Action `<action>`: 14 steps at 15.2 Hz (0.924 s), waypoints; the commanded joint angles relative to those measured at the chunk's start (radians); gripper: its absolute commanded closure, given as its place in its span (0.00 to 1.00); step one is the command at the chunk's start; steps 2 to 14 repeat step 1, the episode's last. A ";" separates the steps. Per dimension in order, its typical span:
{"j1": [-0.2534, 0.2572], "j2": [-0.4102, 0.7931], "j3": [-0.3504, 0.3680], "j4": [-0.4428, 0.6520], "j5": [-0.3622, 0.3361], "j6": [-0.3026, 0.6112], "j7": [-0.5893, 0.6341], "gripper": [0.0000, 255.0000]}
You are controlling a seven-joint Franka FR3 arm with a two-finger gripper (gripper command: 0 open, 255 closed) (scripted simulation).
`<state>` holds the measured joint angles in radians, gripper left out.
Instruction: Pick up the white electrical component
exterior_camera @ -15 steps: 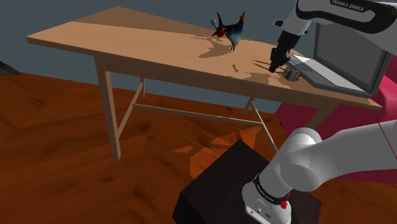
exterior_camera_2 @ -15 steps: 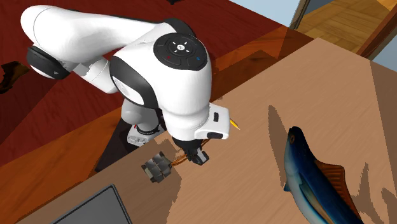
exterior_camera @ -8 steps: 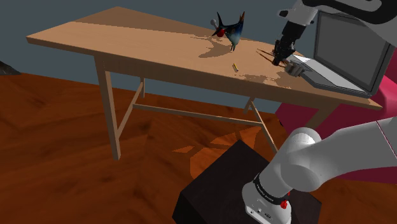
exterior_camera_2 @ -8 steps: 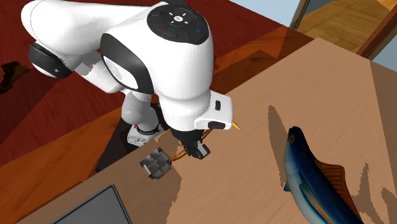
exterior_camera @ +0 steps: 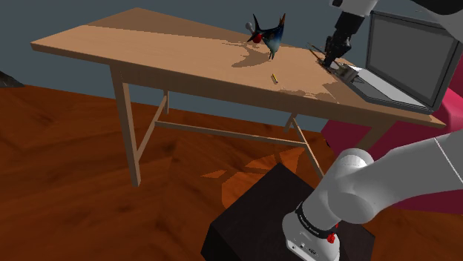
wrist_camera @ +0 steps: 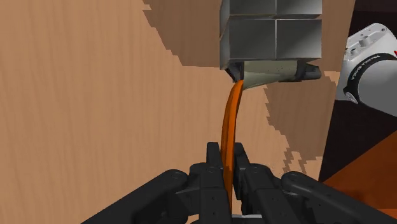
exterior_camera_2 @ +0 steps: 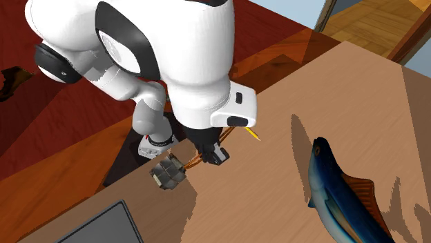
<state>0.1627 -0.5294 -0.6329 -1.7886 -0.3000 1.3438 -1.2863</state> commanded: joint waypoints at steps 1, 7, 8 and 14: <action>0.001 0.002 0.002 0.010 0.001 -0.008 0.000 1.00; 0.001 0.002 0.002 0.010 0.001 -0.008 0.000 1.00; 0.001 0.002 0.002 0.010 0.001 -0.008 0.000 1.00; 0.001 0.002 0.002 0.010 0.001 -0.008 0.000 1.00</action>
